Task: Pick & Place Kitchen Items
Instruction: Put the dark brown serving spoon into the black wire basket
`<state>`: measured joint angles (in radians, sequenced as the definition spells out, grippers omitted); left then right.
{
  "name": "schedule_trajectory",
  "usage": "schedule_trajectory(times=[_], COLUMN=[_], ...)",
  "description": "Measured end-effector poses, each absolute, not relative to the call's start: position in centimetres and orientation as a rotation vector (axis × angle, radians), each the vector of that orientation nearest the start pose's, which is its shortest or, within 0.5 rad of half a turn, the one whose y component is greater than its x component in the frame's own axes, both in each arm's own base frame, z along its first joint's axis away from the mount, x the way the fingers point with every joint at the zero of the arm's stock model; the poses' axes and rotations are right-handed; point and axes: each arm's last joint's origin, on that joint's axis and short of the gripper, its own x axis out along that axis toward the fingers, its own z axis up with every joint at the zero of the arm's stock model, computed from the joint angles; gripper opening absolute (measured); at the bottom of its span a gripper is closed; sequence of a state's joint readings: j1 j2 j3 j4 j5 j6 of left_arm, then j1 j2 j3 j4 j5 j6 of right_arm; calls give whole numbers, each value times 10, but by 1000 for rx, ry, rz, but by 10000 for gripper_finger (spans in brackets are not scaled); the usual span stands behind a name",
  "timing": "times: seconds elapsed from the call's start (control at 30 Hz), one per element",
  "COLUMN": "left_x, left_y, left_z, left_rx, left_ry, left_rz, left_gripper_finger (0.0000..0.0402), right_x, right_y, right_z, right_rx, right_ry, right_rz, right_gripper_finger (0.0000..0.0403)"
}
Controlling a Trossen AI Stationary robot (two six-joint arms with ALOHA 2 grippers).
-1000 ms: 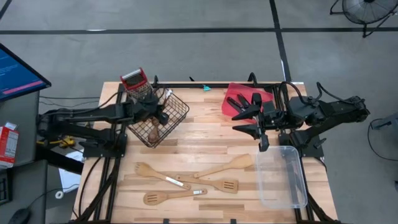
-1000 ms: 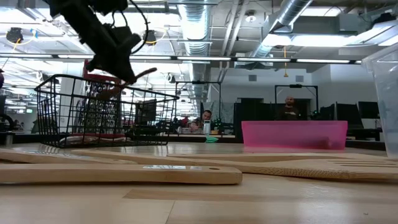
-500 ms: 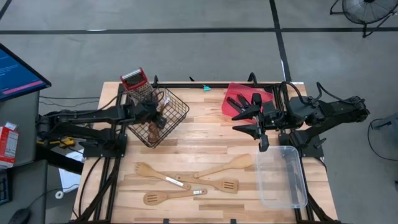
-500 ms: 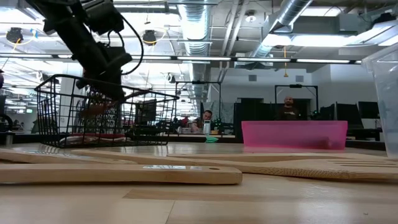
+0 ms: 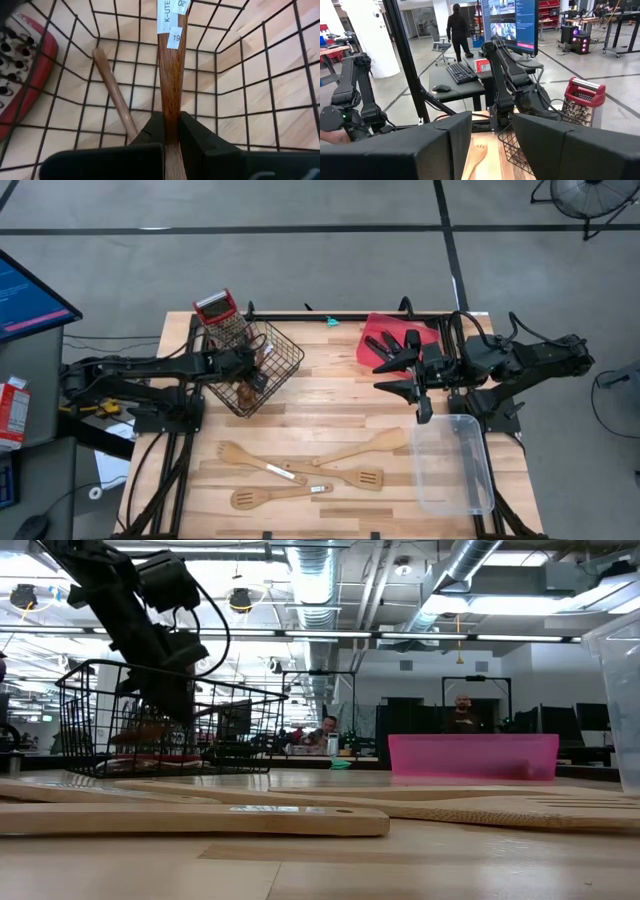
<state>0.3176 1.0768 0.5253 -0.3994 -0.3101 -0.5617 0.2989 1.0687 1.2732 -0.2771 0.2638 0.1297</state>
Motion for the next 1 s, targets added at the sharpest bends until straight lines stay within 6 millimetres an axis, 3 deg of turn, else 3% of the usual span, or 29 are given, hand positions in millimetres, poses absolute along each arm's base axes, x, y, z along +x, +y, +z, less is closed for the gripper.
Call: schedule_trajectory(times=[0.63,1.0], left_x=[188,188], left_y=[70,70], left_z=[157,156], left_rx=[-515,-513], left_ry=[918,929], left_rz=[813,816], left_gripper_finger=[8,29], right_x=[209,209], right_y=[56,56], right_z=[436,436], right_rx=[129,126], right_ry=[79,79], right_rz=[30,29], right_gripper_finger=[161,161])
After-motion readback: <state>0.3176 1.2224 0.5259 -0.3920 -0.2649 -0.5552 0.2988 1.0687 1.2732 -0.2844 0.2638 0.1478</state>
